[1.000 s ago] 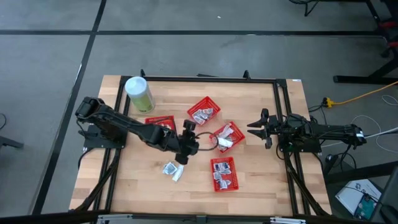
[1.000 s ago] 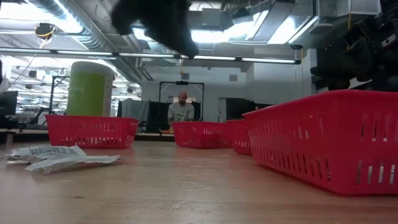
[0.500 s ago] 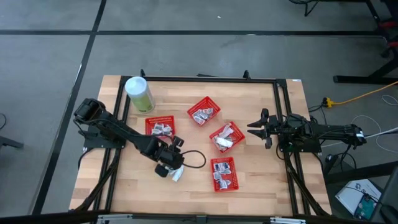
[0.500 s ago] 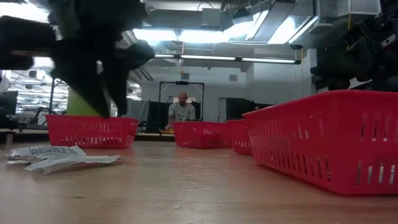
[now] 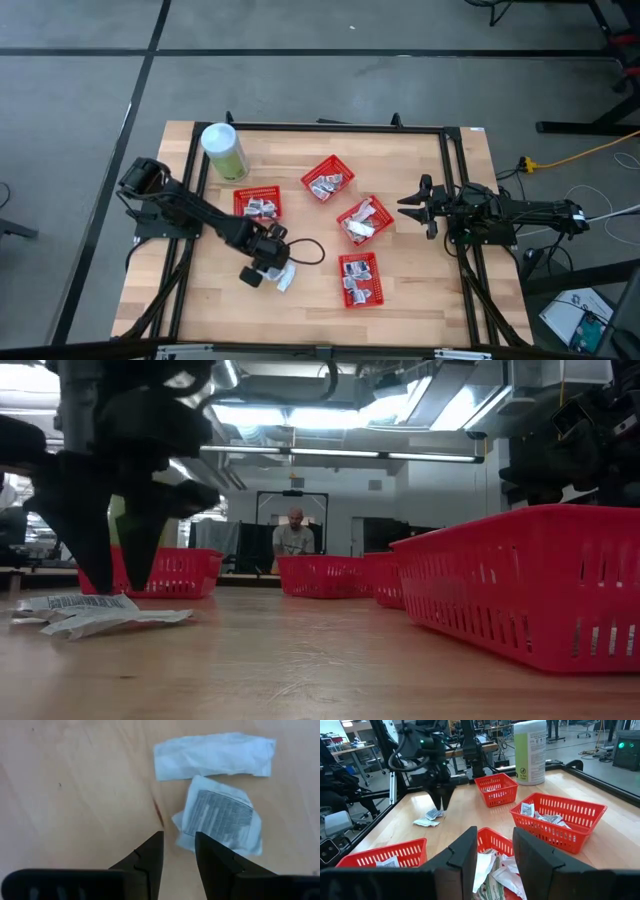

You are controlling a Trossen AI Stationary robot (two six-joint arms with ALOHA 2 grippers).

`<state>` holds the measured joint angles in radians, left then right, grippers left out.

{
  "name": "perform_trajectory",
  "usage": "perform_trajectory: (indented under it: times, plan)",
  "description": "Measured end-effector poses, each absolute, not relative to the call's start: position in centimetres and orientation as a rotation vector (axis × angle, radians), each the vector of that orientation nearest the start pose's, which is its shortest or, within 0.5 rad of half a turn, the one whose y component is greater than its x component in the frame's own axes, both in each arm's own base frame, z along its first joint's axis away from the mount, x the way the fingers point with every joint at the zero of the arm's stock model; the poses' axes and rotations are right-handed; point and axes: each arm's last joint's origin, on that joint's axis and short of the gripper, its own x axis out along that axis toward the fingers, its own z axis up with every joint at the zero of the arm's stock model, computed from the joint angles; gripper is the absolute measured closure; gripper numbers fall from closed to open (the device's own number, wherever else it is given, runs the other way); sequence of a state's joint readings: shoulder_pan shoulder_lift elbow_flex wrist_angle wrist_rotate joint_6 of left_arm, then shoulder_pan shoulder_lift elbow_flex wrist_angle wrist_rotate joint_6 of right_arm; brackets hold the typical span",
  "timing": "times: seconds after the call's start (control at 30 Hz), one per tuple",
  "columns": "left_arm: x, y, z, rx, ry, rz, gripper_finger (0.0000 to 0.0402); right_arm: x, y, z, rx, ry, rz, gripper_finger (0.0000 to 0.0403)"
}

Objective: Pick & Place First Aid Supplies
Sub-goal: Put the gray towelette pack into the red container

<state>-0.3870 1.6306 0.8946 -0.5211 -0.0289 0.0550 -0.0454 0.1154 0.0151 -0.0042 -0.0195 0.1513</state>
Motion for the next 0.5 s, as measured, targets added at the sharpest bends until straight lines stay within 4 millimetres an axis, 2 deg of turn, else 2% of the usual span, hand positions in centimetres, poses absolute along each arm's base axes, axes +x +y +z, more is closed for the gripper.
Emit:
perform_trajectory:
  times: [0.17,0.5]
  plan:
    - [27.0,-10.1,14.9,0.265,1.181,-0.382,0.0295,10.4,-0.4,15.9,0.155,0.102,-0.034,0.0276]
    - [26.5,-8.4,13.7,0.137,1.236,-0.427,0.0319,10.4,-0.4,15.9,0.155,0.103,-0.034,0.0276]
